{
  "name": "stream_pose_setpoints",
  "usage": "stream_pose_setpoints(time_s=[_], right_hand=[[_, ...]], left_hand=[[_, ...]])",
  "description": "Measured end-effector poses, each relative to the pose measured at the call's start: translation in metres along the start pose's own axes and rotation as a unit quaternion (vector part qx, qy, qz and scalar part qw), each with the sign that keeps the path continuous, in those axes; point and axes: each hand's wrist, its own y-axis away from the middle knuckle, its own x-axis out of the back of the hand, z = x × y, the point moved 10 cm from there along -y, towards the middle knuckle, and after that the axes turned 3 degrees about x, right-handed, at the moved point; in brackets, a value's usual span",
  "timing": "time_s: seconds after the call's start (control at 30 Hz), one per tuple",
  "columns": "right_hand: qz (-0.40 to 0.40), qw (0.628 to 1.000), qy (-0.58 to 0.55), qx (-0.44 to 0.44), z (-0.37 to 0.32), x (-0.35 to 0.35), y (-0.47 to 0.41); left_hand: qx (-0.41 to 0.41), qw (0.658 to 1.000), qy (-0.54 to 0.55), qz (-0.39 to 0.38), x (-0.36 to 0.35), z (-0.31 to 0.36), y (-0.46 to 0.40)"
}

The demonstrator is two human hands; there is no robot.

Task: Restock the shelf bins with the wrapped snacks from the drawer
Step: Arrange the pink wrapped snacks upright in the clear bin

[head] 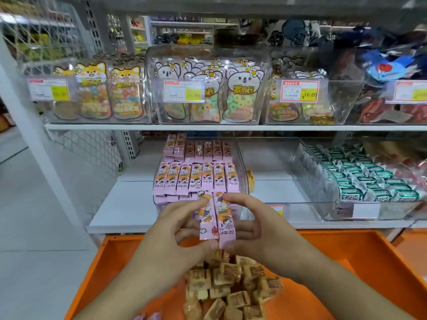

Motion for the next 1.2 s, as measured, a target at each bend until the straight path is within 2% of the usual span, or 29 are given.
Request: stream_pose_setpoints(time_s=[0.23,0.47,0.6,0.77,0.93,1.03,1.13,1.2], right_hand=[[0.0,1.0,-0.009,0.01,0.001,0.0,0.001],[0.063,0.998,-0.014,0.025,-0.002,0.025,0.006],[0.068,0.996,-0.029,0.049,-0.01,0.029,0.01],[-0.012,0.994,-0.086,0.062,-0.011,0.01,0.013],[-0.041,0.987,-0.134,0.078,-0.015,0.007,0.015],[-0.061,0.987,-0.12,0.082,-0.021,0.002,0.019],[-0.067,0.989,-0.112,0.075,-0.023,-0.003,0.021],[-0.066,0.989,-0.112,0.07,-0.022,-0.003,0.021]], left_hand=[[0.015,1.0,0.0,0.024,0.013,-0.005,-0.002],[0.024,0.998,-0.019,0.063,0.042,-0.004,-0.001],[0.052,0.996,0.07,0.015,0.038,-0.007,0.002],[0.104,0.973,0.207,0.0,0.03,-0.031,-0.002],[0.081,0.948,0.307,-0.019,0.021,-0.024,-0.005],[0.069,0.941,0.332,-0.003,0.017,-0.019,-0.005],[0.078,0.928,0.361,0.051,0.019,-0.02,-0.006],[0.082,0.933,0.342,0.077,0.021,-0.021,-0.006]])
